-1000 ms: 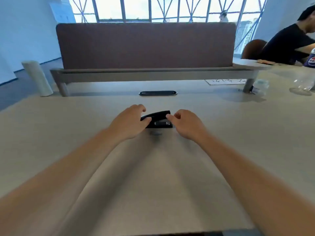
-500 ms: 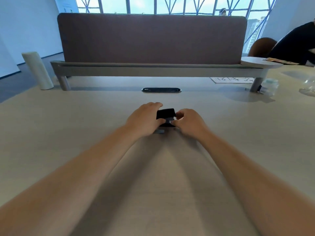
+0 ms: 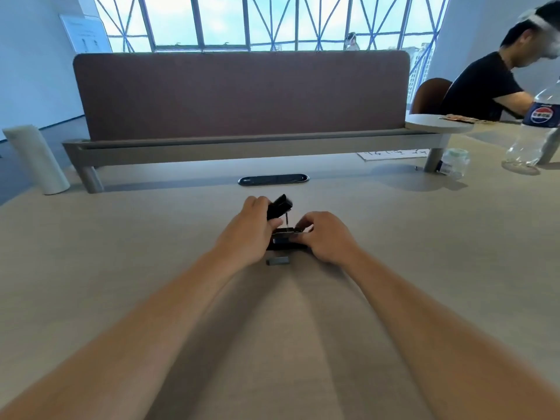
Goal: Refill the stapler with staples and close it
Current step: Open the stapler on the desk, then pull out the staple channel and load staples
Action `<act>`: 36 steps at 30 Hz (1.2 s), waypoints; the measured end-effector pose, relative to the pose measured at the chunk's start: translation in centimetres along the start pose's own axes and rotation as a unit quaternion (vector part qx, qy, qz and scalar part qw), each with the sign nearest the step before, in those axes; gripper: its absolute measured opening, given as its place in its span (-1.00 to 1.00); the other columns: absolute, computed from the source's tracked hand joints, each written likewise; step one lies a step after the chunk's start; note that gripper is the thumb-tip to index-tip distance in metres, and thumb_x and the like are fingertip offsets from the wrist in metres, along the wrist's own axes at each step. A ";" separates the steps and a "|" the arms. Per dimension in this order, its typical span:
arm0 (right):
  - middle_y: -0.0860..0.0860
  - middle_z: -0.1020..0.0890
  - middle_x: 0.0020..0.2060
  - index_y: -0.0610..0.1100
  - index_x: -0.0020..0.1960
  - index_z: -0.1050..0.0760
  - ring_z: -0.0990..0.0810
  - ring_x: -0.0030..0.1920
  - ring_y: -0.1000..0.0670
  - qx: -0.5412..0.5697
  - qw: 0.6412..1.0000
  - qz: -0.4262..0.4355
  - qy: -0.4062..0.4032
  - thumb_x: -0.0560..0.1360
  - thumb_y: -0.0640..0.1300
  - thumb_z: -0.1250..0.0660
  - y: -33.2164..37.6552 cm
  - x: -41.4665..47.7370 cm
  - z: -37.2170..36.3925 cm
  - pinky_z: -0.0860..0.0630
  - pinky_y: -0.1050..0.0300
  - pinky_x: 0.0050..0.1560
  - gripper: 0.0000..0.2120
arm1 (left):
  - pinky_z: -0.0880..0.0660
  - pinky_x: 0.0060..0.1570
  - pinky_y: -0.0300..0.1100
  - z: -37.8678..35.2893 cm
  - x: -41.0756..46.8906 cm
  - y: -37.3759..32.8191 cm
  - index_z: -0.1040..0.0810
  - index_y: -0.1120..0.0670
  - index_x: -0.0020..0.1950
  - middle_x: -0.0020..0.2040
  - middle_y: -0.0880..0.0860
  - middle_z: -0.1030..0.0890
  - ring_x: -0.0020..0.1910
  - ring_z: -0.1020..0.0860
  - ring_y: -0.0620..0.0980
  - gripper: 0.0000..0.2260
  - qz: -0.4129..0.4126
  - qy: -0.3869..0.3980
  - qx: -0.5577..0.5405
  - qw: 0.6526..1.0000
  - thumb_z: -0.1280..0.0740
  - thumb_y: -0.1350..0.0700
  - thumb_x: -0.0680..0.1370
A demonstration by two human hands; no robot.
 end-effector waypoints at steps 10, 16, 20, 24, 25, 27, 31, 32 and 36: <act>0.01 -0.62 -0.14 -0.03 -0.09 -0.62 -0.57 -0.10 -0.04 -0.064 0.998 0.011 0.008 0.45 0.03 -0.44 0.7 -0.8 0.1 -0.38 0.11 -0.17 -0.86 | -0.55 -0.07 0.04 4.0 -1.9 2.3 -0.13 -0.06 0.50 0.14 0.08 -0.48 -0.07 -0.56 0.12 -0.54 0.027 -0.113 -0.066 0.991 -0.18 0.19 0.65; -0.04 -0.66 0.01 -0.05 -0.03 -0.63 -0.58 0.00 -0.07 -0.080 0.997 0.003 0.009 0.46 0.00 -0.43 1.1 -0.9 0.4 -0.47 0.08 -0.06 -0.85 | -0.46 -0.04 -0.06 5.5 -2.7 4.8 -0.40 0.21 0.31 0.27 0.10 -0.33 -0.05 -0.55 0.14 -0.61 0.121 -0.120 -0.030 0.985 -0.32 0.01 0.59; -0.04 -0.66 0.04 -0.08 0.04 -0.62 -0.54 -0.03 -0.05 -0.091 0.996 0.004 0.004 0.49 -0.02 -0.40 1.7 -1.5 0.5 -0.47 0.06 -0.04 -0.82 | -0.43 0.15 0.01 5.9 -3.0 5.5 -0.56 0.23 0.19 0.19 0.16 -0.50 0.19 -0.44 0.17 -0.61 0.139 -0.117 0.108 0.977 -0.26 -0.06 0.58; -0.05 -0.66 0.06 -0.07 0.06 -0.60 -0.55 -0.02 -0.06 -0.098 0.995 -0.005 -0.003 0.51 -0.01 -0.38 1.8 -1.8 0.4 -0.48 0.04 -0.03 -0.81 | -0.41 0.13 0.00 5.2 -3.3 5.5 -0.59 0.18 0.14 0.10 0.18 -0.57 0.16 -0.45 0.19 -0.68 0.137 -0.076 0.166 0.974 -0.22 -0.02 0.58; -0.05 -0.66 0.06 -0.07 0.07 -0.60 -0.57 0.01 -0.08 -0.096 0.995 -0.008 -0.004 0.51 -0.01 -0.38 1.8 -1.8 0.4 -0.49 0.04 -0.02 -0.80 | -0.39 0.15 -0.02 5.1 -3.3 5.5 -0.59 0.16 0.15 0.08 0.17 -0.57 0.15 -0.46 0.18 -0.69 0.130 -0.073 0.181 0.972 -0.22 -0.02 0.58; -0.05 -0.66 0.06 -0.08 0.09 -0.60 -0.58 0.03 -0.09 -0.089 0.996 -0.012 -0.004 0.51 -0.01 -0.38 1.6 -1.9 0.3 -0.49 0.04 -0.01 -0.79 | -0.35 0.22 -0.03 4.9 -3.3 5.3 -0.58 0.14 0.16 0.08 0.17 -0.57 0.15 -0.46 0.19 -0.69 0.119 -0.067 0.201 0.970 -0.22 -0.02 0.57; -0.03 -0.62 0.11 -0.08 0.16 -0.56 -0.58 0.04 -0.08 -0.097 0.995 0.000 -0.003 0.50 0.01 -0.39 1.6 -2.1 0.2 -0.51 0.02 0.04 -0.71 | -0.25 0.39 -0.03 4.5 -3.4 4.4 -0.58 0.13 0.21 0.16 0.14 -0.55 0.26 -0.39 0.17 -0.71 0.063 -0.067 0.179 0.980 -0.22 0.04 0.58; -0.01 -0.59 0.12 -0.08 0.20 -0.53 -0.58 0.05 -0.07 -0.101 0.995 0.006 -0.014 0.49 0.02 -0.39 1.7 -2.2 0.4 -0.51 0.02 0.04 -0.67 | -0.27 0.38 -0.05 4.4 -3.5 4.0 -0.58 0.13 0.23 0.19 0.13 -0.54 0.29 -0.38 0.15 -0.70 0.047 -0.067 0.152 0.985 -0.23 0.05 0.58; 0.03 -0.58 -0.07 -0.05 0.01 -0.51 -0.55 -0.10 -0.04 -0.117 0.992 0.026 -0.048 0.50 0.01 -0.37 2.2 -3.1 1.4 -0.44 0.07 -0.14 -0.84 | -0.37 0.22 -0.09 3.6 -3.6 2.3 -0.55 0.13 0.29 0.24 0.09 -0.54 0.32 -0.40 0.07 -0.70 -0.001 -0.041 0.091 0.995 -0.27 0.07 0.59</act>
Point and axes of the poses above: each hand's wrist, its own x-axis towards the middle knuckle, its own z-axis out of the back of the hand, y = z × x, the point moved 5 cm from there along x, towards the middle knuckle
